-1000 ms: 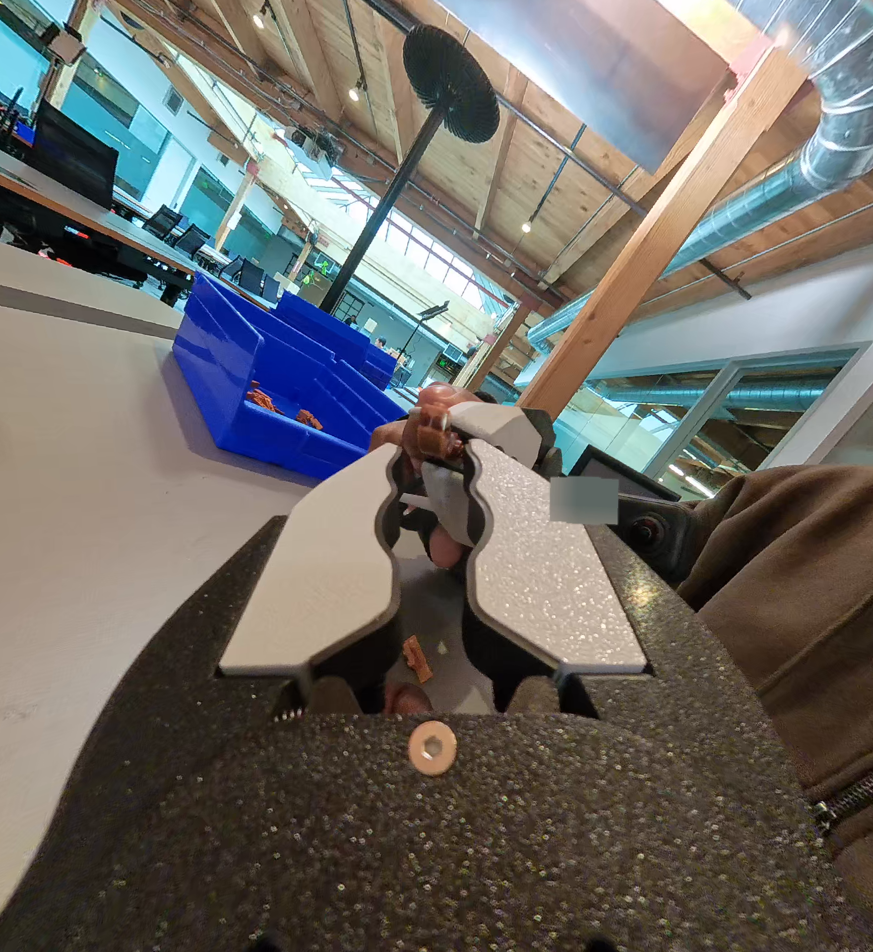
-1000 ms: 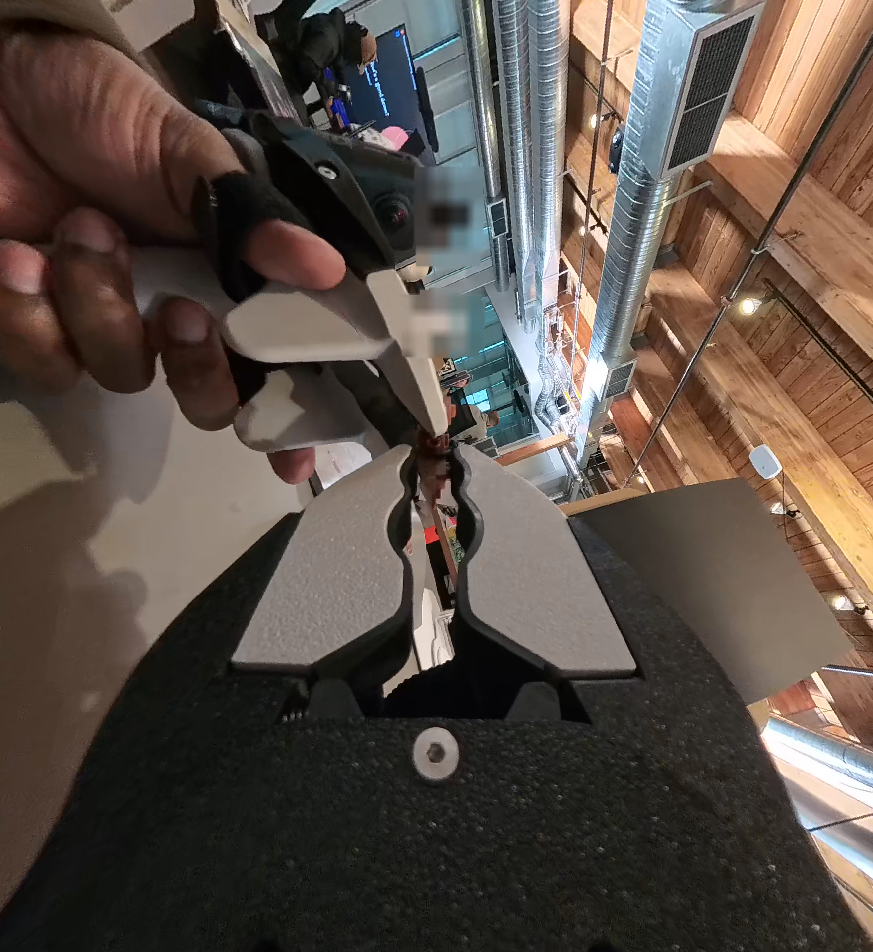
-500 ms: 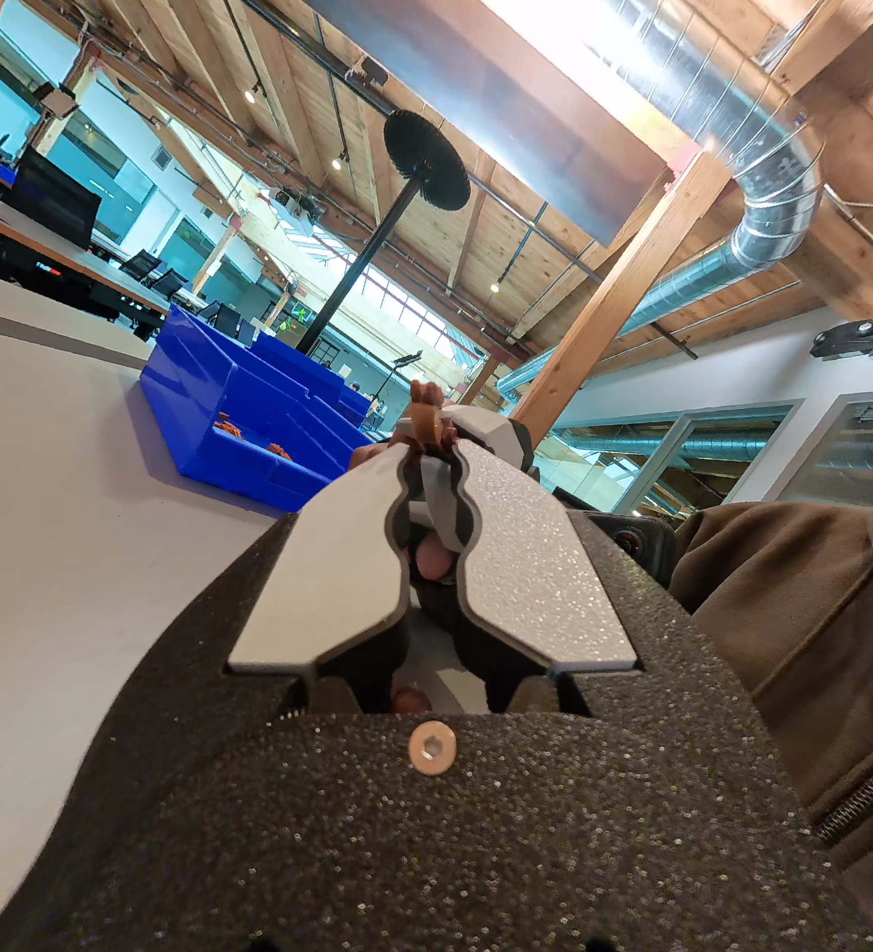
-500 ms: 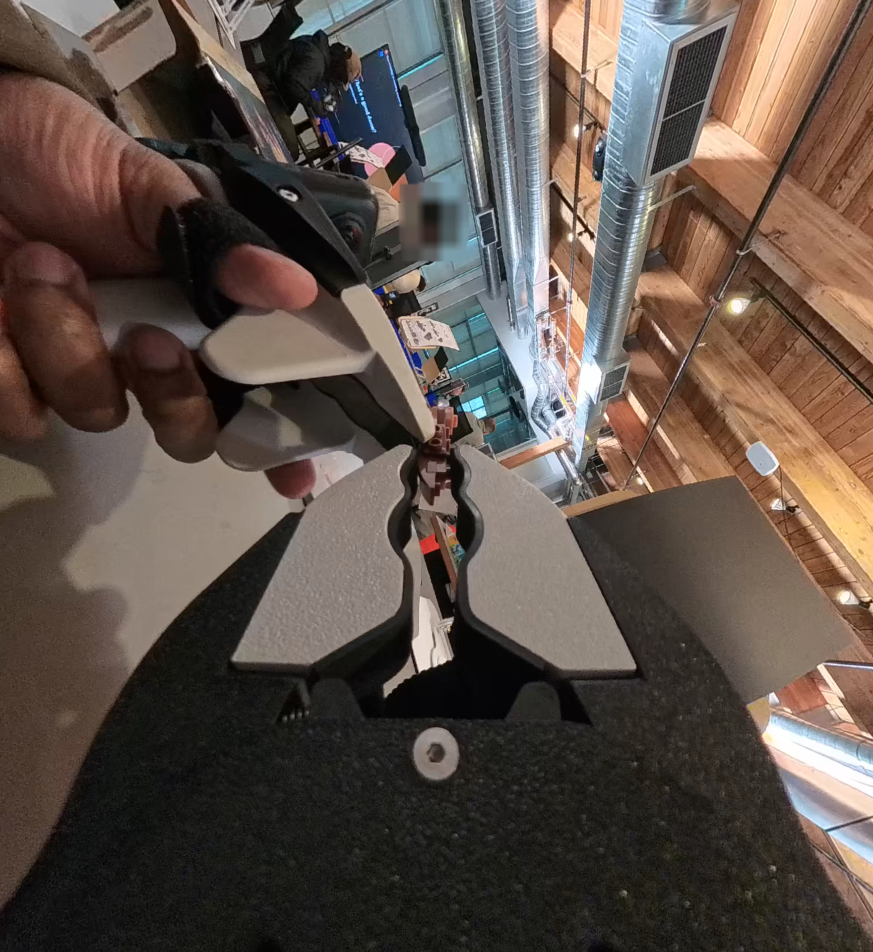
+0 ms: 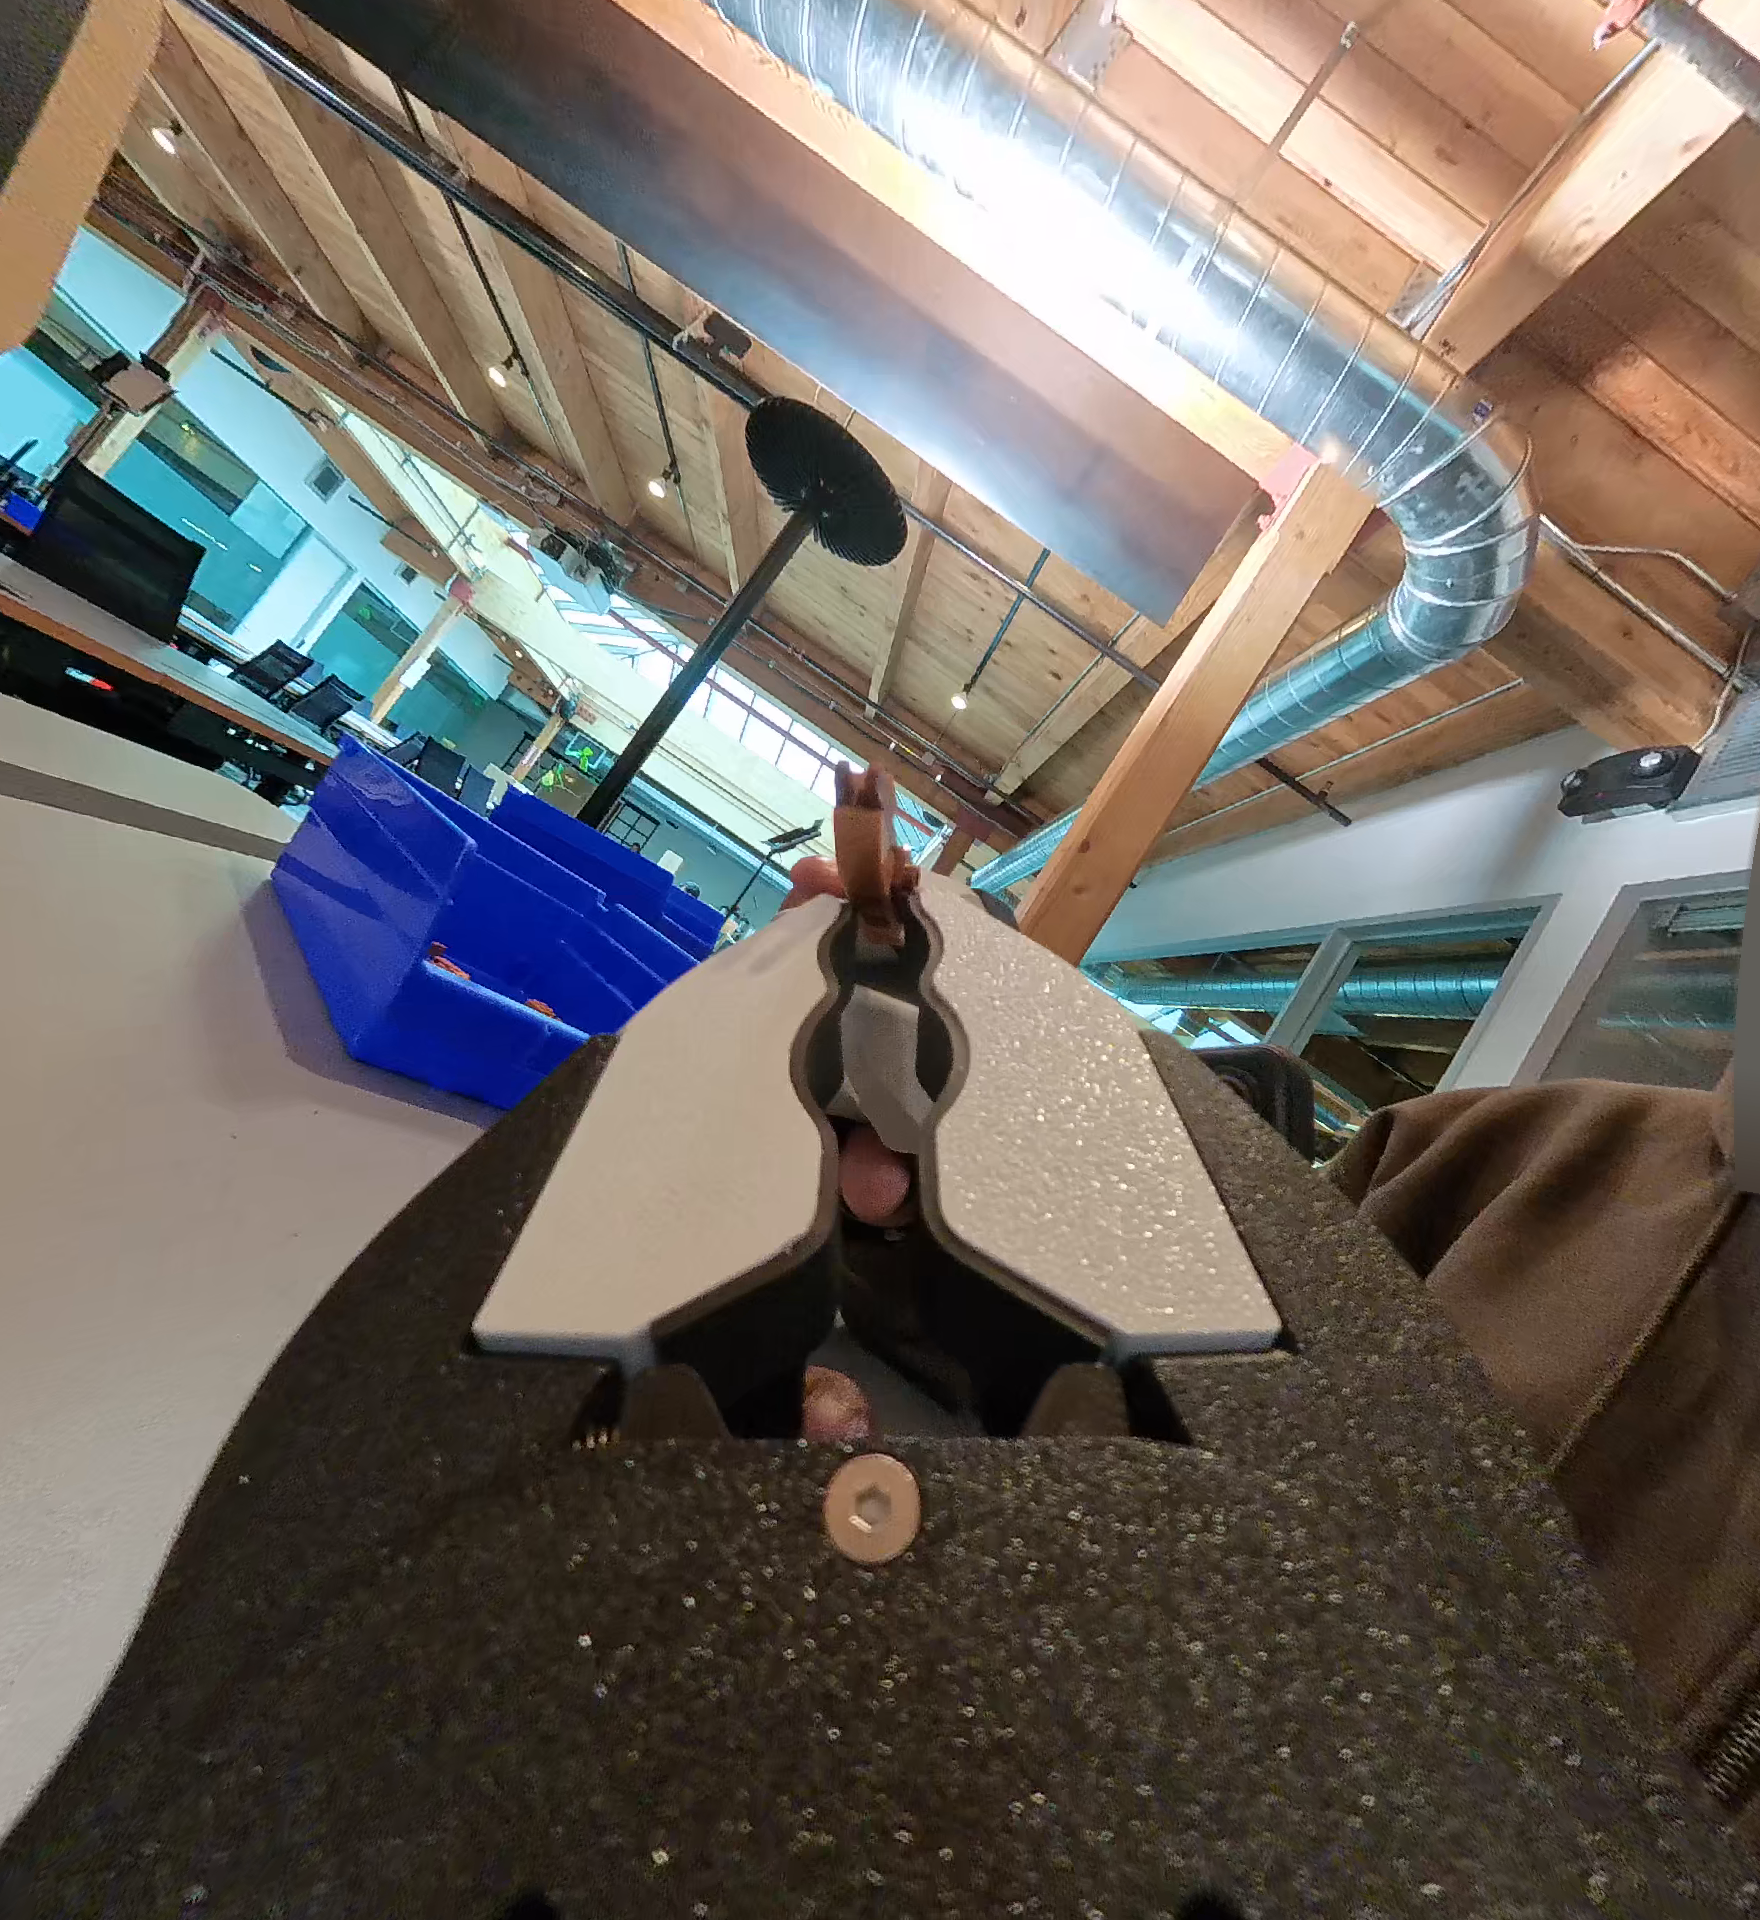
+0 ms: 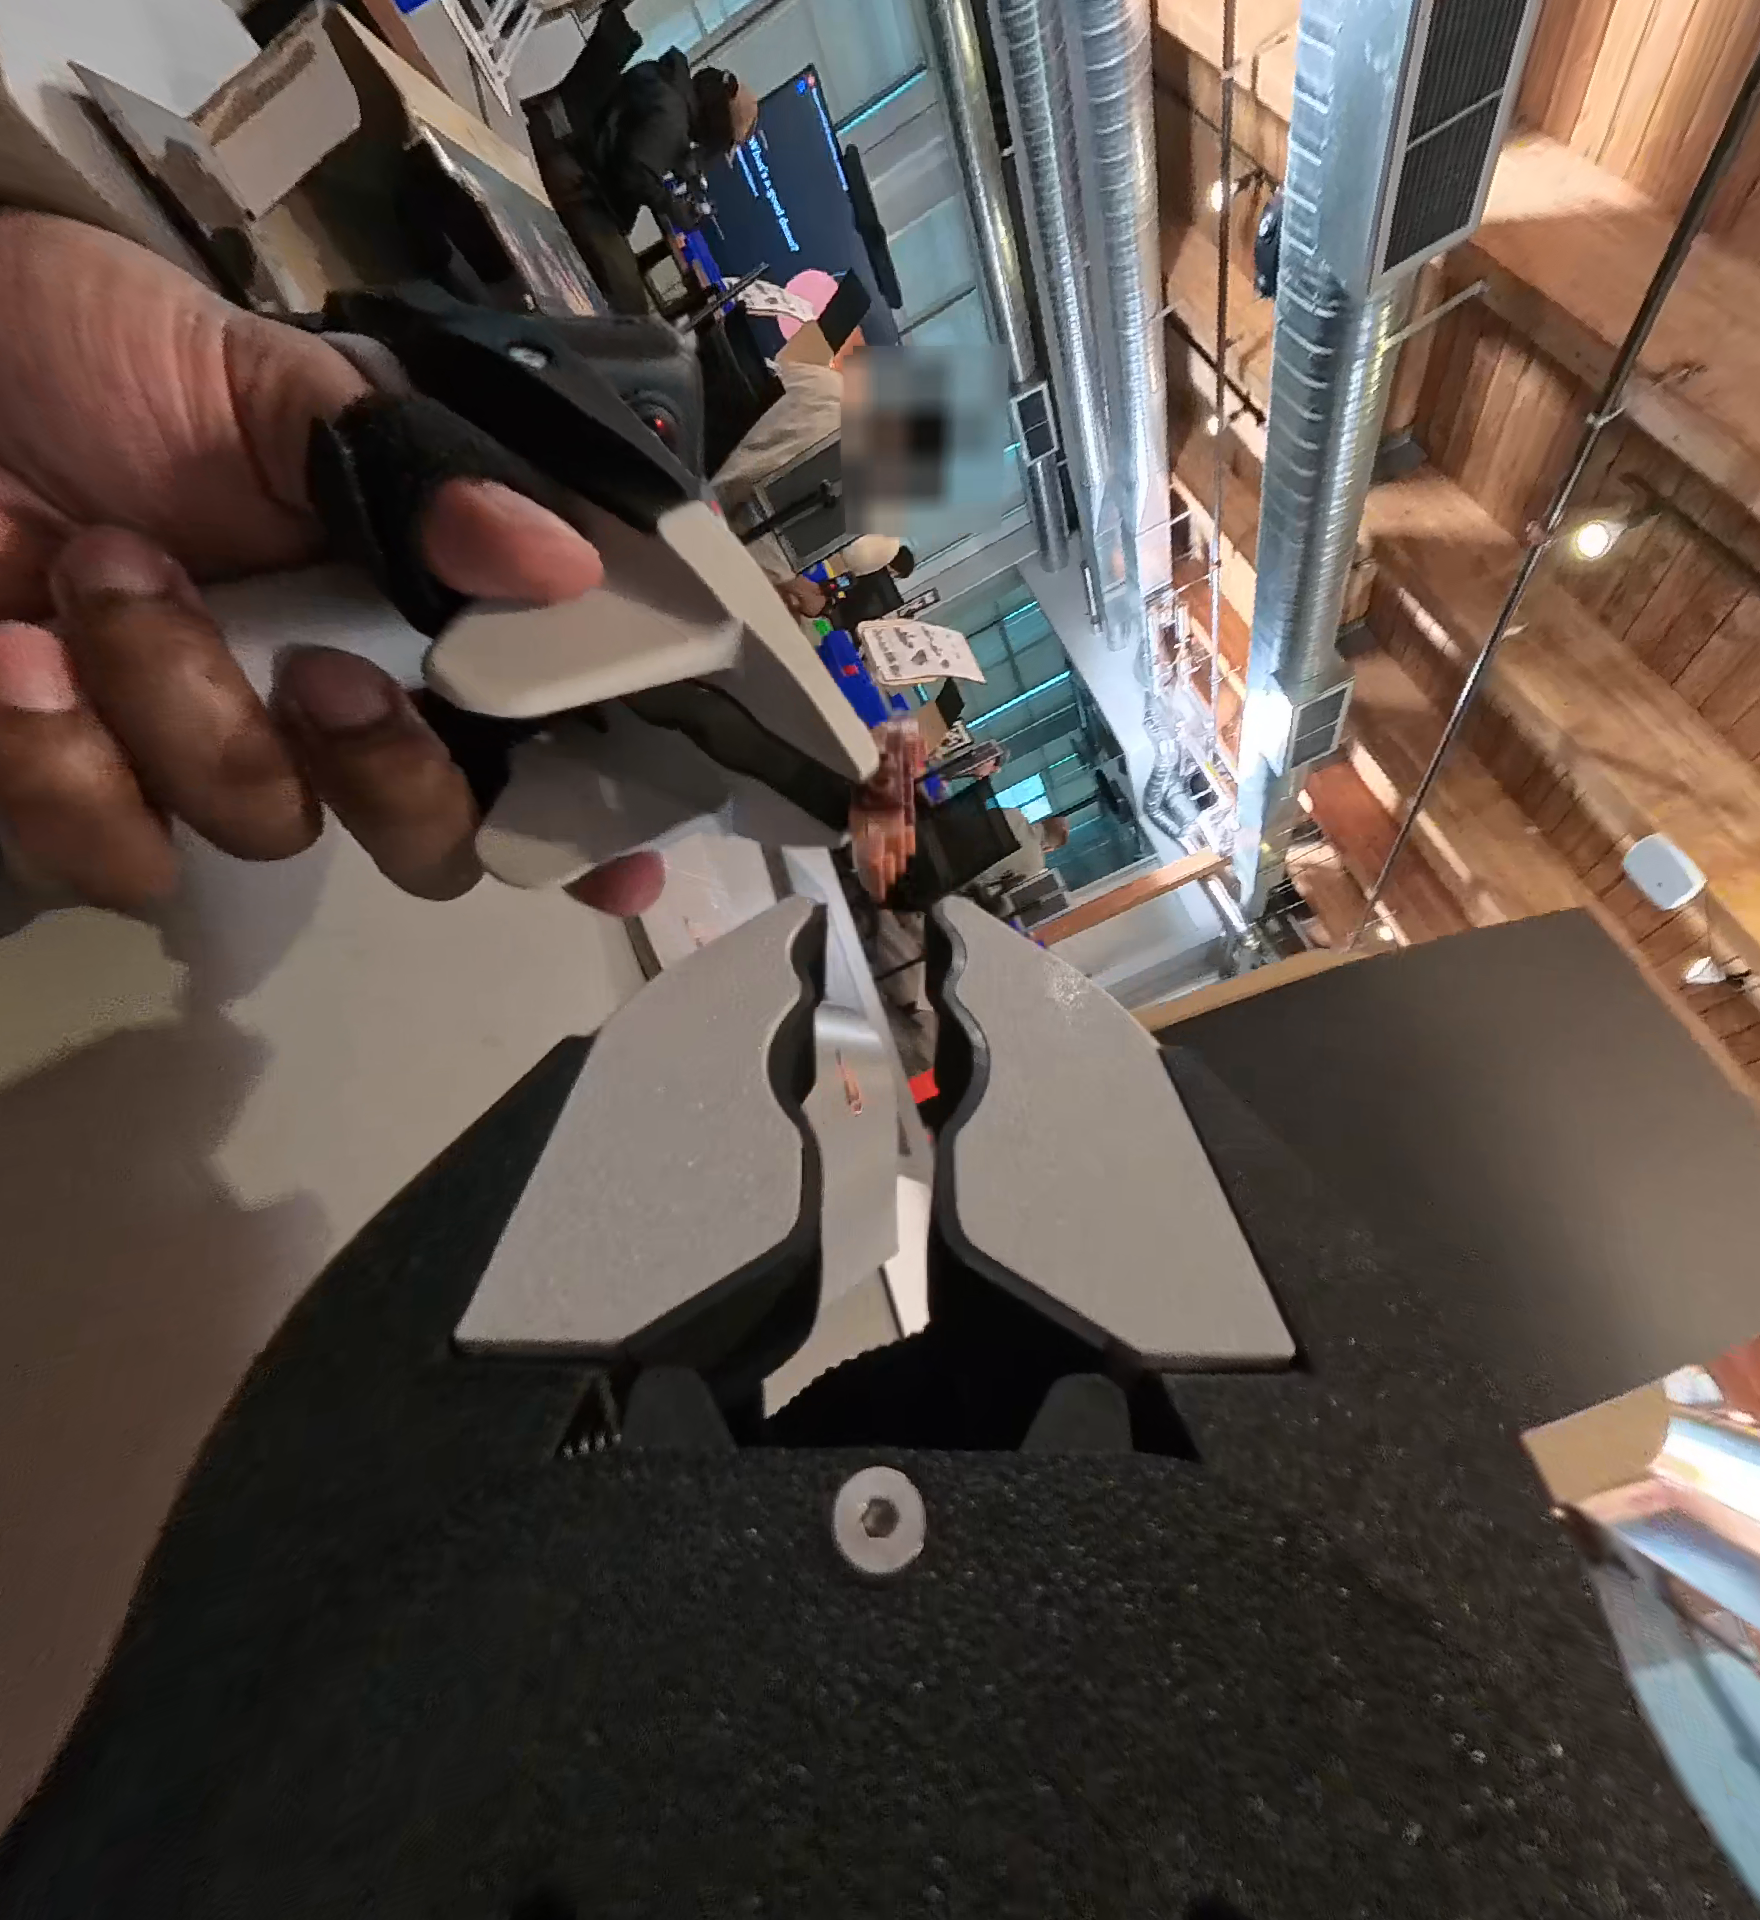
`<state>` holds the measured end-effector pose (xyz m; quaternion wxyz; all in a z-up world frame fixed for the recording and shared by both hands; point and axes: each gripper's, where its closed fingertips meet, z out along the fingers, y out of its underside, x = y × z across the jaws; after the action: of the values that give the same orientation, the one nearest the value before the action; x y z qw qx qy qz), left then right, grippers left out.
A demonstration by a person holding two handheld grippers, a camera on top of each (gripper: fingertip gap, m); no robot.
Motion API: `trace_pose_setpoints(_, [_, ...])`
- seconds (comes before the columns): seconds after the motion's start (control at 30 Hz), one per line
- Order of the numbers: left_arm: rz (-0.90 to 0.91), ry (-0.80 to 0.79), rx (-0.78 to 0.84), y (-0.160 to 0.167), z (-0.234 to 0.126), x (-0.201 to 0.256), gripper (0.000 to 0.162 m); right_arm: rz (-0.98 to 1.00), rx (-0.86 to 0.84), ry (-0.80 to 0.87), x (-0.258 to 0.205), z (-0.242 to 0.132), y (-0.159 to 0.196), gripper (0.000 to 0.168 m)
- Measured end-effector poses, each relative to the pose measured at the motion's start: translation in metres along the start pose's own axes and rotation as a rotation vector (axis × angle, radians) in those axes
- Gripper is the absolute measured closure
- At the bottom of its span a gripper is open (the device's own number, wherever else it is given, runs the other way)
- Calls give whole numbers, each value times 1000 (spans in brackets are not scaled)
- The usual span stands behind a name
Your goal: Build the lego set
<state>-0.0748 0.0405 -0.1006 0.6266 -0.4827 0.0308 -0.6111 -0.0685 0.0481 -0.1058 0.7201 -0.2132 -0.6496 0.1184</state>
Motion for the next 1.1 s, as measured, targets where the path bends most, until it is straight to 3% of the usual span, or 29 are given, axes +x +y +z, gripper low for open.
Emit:
trace_pose_setpoints(0.27, [209,-127,-72,5,2,-9,162,304,-215,-247,-19,-33,41,149])
trace_pose_setpoints(0.5, [239,-123,-117,13,4,-6,162,401,-383,-271,-40,-86,62,149])
trace_pose_setpoints(0.67, [227,-122,-112,12,2,-5,162,428,-419,-230,-41,-96,69,149])
trace_pose_setpoints(0.87, [218,-124,-141,15,4,-6,162,431,-575,-175,-21,-60,106,144])
trace_pose_setpoints(1.0, [208,-135,-160,14,2,-11,160,465,-667,-206,5,-6,137,139])
trace_pose_setpoints(1.1, [219,-156,-171,7,-5,-16,158,385,-729,-312,29,35,158,138])
